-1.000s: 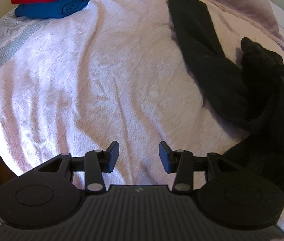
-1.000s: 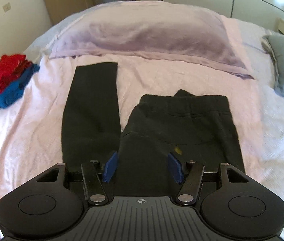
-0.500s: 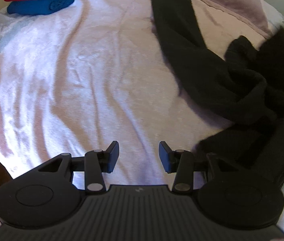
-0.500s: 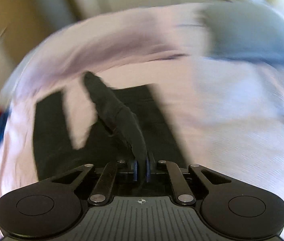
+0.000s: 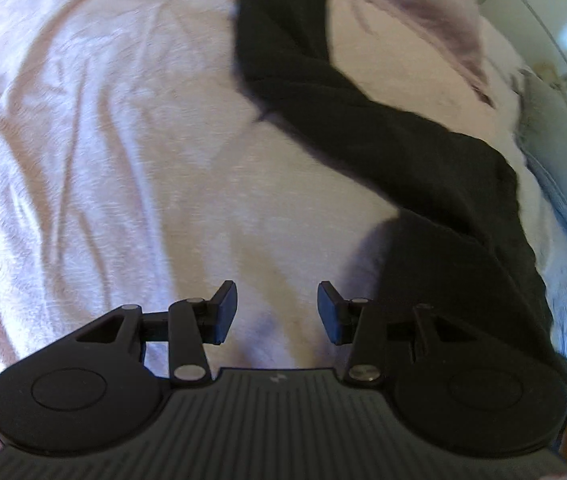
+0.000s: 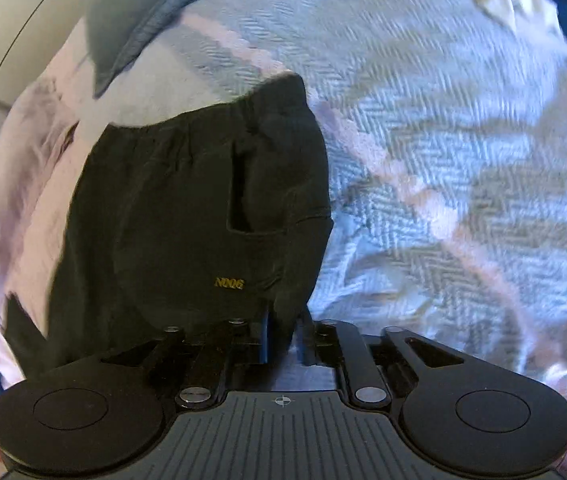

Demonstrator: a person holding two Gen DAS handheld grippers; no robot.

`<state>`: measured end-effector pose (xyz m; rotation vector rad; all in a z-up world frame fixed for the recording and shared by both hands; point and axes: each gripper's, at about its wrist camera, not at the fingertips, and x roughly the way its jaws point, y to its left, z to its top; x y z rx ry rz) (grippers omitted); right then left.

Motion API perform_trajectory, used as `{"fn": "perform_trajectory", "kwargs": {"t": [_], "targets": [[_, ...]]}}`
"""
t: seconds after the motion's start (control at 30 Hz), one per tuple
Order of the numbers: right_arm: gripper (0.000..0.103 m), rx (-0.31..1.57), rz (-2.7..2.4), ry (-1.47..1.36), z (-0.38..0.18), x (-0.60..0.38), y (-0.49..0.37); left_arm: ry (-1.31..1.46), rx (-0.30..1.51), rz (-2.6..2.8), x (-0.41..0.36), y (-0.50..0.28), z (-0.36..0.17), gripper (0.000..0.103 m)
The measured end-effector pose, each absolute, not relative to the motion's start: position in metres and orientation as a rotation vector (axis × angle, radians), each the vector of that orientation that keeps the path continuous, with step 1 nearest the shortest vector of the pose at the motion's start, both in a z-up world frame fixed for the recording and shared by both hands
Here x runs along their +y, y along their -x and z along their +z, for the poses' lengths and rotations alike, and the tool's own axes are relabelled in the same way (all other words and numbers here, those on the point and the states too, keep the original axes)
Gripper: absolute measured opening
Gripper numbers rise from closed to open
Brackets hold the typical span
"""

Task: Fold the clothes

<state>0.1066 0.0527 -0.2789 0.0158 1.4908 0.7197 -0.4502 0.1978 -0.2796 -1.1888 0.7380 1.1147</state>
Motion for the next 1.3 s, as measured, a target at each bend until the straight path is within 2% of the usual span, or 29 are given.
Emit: {"fn": "perform_trajectory", "kwargs": {"t": [0.1,0.3,0.43,0.6,0.63,0.67,0.7,0.73,0.77,0.8,0.83,0.9,1.0,1.2,1.3], "targets": [[0.045,1.5,0.742,-0.066,-0.276,0.054,-0.123,1.208,0.706,1.085,0.201,0.448,-0.273,0.04],[0.06,1.419,0.736,-0.109,-0.274,0.059,-0.16,1.276,0.581,1.052,0.243,0.444,-0.272,0.05],[0.062,1.429,0.722,-0.197,-0.296,0.062,-0.189,1.325,0.596,0.916,0.296,0.421,-0.299,0.05],[0.063,1.47,0.732,-0.288,-0.327,0.07,-0.21,1.343,0.735,0.721,0.32,0.374,-0.336,0.05],[0.063,1.489,0.744,-0.305,-0.333,0.071,-0.21,1.341,0.769,0.691,0.321,0.365,-0.342,0.048],[0.063,1.505,0.753,-0.317,-0.338,0.072,-0.21,1.337,0.764,0.699,0.318,0.367,-0.341,0.039],[0.063,1.519,0.768,-0.324,-0.342,0.074,-0.208,1.332,0.753,0.714,0.313,0.371,-0.338,0.018],[0.063,1.527,0.791,-0.325,-0.344,0.075,-0.205,1.327,0.741,0.728,0.309,0.374,-0.334,0.008],[0.055,1.519,0.819,-0.308,-0.344,0.077,-0.2,1.321,0.73,0.742,0.305,0.378,-0.331,0.003],[0.018,1.503,0.848,-0.279,-0.341,0.08,-0.195,1.316,0.719,0.756,0.301,0.382,-0.328,0.003],[0.008,1.485,0.861,-0.234,-0.337,0.082,-0.19,1.311,0.708,0.771,0.297,0.385,-0.325,0.002],[0.006,1.457,0.881,-0.224,-0.324,0.081,-0.184,1.3,0.686,0.799,0.288,0.392,-0.319,0.002],[0.005,1.431,0.89,-0.318,-0.295,0.075,-0.179,1.259,0.579,0.953,0.292,0.441,-0.277,0.002],[0.005,1.398,0.984,-0.524,-0.223,0.101,-0.147,1.106,0.382,1.219,0.344,0.54,-0.173,0.003],[0.005,1.272,1.088,-0.551,-0.175,0.133,-0.11,0.976,0.284,1.249,0.372,0.556,-0.114,0.003]]}}
